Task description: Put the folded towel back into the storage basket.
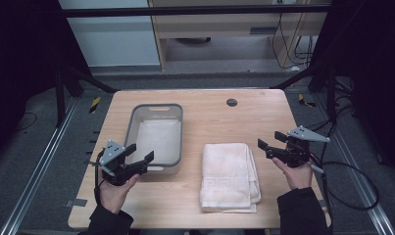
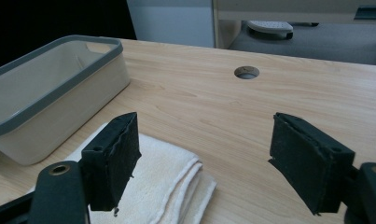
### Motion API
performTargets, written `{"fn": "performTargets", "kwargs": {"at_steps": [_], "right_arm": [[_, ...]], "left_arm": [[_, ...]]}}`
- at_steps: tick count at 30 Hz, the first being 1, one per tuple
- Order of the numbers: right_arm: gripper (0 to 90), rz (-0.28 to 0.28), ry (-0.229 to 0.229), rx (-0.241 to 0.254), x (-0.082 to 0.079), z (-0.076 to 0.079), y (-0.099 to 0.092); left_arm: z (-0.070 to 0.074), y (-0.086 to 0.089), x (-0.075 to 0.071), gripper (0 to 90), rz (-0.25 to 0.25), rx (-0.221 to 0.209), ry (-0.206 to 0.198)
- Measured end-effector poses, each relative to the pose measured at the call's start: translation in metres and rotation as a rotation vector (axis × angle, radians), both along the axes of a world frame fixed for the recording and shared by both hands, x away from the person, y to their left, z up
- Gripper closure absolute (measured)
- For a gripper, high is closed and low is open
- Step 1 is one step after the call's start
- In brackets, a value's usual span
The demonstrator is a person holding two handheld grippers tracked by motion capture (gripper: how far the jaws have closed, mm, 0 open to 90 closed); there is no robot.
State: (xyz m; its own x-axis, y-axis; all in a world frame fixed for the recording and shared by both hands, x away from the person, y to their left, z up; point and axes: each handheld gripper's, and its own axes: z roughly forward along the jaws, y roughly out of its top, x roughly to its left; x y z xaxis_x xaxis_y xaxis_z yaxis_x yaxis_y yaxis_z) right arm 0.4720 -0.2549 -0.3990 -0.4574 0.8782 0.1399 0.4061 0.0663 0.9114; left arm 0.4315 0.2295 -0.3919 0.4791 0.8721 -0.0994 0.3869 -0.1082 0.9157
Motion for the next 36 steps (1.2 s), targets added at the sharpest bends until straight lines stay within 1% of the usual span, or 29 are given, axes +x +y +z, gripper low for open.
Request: {"fn": "performTargets", "kwargs": {"at_steps": [3, 7, 9, 12, 16, 21, 25, 29, 32, 36], "right_arm": [[24.2, 0.008, 0.001, 0.002, 0.002, 0.001, 0.003], [24.1, 0.012, 0.003, -0.018, 0.005, 0.001, 0.007], [24.0, 0.014, 0.004, -0.020, 0.006, 0.002, 0.009], [24.0, 0.020, 0.006, -0.017, 0.008, 0.002, 0.012], [24.0, 0.030, 0.009, -0.027, 0.010, 0.000, 0.015], [24.2, 0.044, 0.033, -0.044, 0.014, -0.005, 0.020], [24.2, 0.063, 0.056, -0.060, 0.018, -0.013, 0.024], [24.7, 0.067, 0.076, -0.071, 0.020, -0.019, 0.026], [24.9, 0.067, 0.095, -0.064, 0.022, -0.024, 0.026], [24.9, 0.072, 0.107, -0.087, 0.024, -0.028, 0.029]], "left_arm": [[0.000, -0.008, 0.000, 27.6, -0.016, -0.003, 0.000], [-0.002, -0.019, 0.001, 27.8, -0.041, 0.003, 0.002], [-0.004, -0.025, 0.001, 27.8, -0.052, 0.001, 0.005], [-0.006, -0.034, 0.001, 28.0, -0.072, 0.005, 0.013], [-0.009, -0.045, 0.001, 28.2, -0.096, 0.012, 0.023], [-0.011, -0.056, -0.001, 28.5, -0.116, 0.019, 0.028], [-0.016, -0.062, -0.004, 28.7, -0.139, 0.021, 0.044], [-0.020, -0.070, -0.006, 29.0, -0.156, 0.026, 0.056], [-0.024, -0.076, -0.008, 29.3, -0.173, 0.036, 0.065], [-0.030, -0.084, -0.009, 29.7, -0.189, 0.047, 0.076]]}}
